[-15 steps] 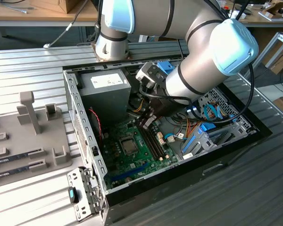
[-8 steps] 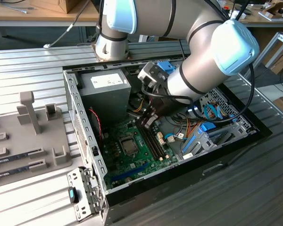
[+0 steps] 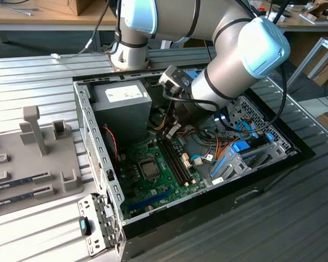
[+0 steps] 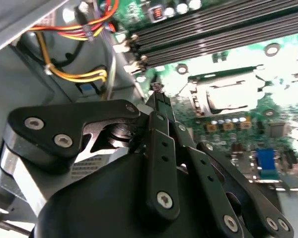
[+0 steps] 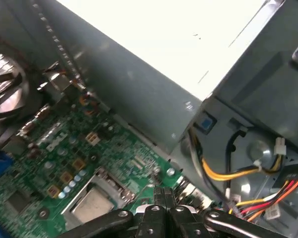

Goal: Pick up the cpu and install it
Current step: 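Install the first cpu locking lever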

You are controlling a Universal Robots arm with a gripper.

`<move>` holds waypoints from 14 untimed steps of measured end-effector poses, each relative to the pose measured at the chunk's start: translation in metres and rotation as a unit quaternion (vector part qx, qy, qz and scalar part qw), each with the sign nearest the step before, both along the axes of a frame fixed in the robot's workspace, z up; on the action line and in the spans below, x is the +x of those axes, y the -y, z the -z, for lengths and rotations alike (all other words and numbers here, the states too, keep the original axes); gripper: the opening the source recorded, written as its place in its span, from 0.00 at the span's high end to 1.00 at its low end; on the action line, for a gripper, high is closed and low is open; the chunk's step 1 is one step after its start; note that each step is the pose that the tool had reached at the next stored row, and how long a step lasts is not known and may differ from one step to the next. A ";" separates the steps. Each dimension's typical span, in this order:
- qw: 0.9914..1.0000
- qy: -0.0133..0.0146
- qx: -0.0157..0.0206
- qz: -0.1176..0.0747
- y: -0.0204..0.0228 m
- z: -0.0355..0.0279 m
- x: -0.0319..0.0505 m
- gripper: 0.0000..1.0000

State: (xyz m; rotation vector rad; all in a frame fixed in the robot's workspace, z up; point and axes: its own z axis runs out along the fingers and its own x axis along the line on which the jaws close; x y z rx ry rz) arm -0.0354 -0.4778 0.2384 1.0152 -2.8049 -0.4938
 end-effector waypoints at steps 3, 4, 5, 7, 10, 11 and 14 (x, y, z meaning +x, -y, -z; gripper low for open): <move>1.000 0.000 0.000 0.000 -0.0106 0.0009 -0.0005 0.89; 1.000 0.000 0.000 0.000 -0.0124 0.0010 -0.0011 0.89; 1.000 0.000 0.000 0.000 -0.0146 0.0013 -0.0020 0.89; 1.000 0.000 0.000 -0.001 -0.0165 0.0018 -0.0047 0.89; 1.000 0.000 0.000 -0.012 -0.0174 0.0030 -0.0082 0.89; 1.000 0.000 0.000 -0.017 -0.0174 0.0032 -0.0084 0.89; 0.998 0.000 0.000 -0.061 -0.0174 0.0044 -0.0085 0.89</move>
